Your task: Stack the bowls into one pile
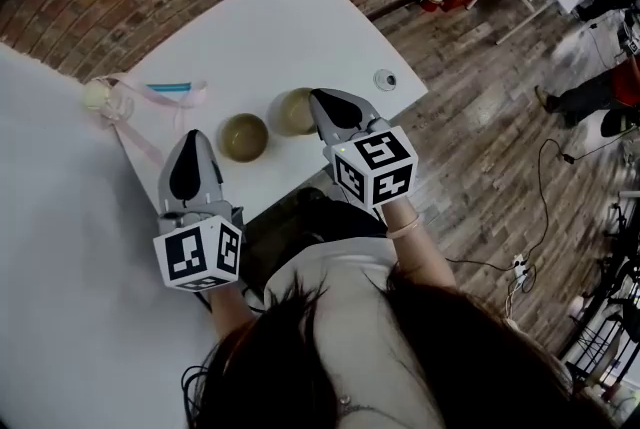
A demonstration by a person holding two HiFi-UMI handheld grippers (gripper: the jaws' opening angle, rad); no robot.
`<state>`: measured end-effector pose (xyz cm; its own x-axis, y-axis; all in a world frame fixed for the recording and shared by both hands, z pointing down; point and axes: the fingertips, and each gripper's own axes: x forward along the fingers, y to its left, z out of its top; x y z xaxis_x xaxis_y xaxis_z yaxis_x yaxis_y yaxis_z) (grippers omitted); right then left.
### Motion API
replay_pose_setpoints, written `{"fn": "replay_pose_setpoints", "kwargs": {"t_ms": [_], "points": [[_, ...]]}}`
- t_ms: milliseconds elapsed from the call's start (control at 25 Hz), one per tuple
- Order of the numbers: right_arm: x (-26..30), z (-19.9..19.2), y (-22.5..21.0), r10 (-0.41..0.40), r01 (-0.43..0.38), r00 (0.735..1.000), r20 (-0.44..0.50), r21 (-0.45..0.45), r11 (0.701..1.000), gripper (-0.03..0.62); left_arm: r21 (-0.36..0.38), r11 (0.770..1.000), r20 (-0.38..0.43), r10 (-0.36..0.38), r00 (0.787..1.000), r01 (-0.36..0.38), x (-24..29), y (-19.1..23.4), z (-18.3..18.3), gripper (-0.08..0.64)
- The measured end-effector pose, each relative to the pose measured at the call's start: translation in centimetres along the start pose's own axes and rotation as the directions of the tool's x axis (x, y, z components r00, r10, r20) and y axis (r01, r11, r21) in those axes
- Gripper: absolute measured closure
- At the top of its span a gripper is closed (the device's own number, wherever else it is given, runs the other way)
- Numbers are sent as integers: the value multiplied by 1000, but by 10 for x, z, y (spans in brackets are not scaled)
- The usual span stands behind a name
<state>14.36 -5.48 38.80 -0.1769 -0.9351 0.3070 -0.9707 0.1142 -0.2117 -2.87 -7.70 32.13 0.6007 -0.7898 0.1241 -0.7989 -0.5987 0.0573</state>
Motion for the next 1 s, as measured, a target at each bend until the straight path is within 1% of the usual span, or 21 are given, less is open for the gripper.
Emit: {"fn": "replay_pose_setpoints", "kwargs": {"t_ms": [400,1000], "points": [[22,-26,-25,-23,24,997,-80,18,1000,589,-17,1000,-19,7,1000,-8,21,5,-8,560],[47,-74,-61,-31,46,977,-211,69,997,551,-23,1000,-54,0,999,-1,51,3,-19,559]]}}
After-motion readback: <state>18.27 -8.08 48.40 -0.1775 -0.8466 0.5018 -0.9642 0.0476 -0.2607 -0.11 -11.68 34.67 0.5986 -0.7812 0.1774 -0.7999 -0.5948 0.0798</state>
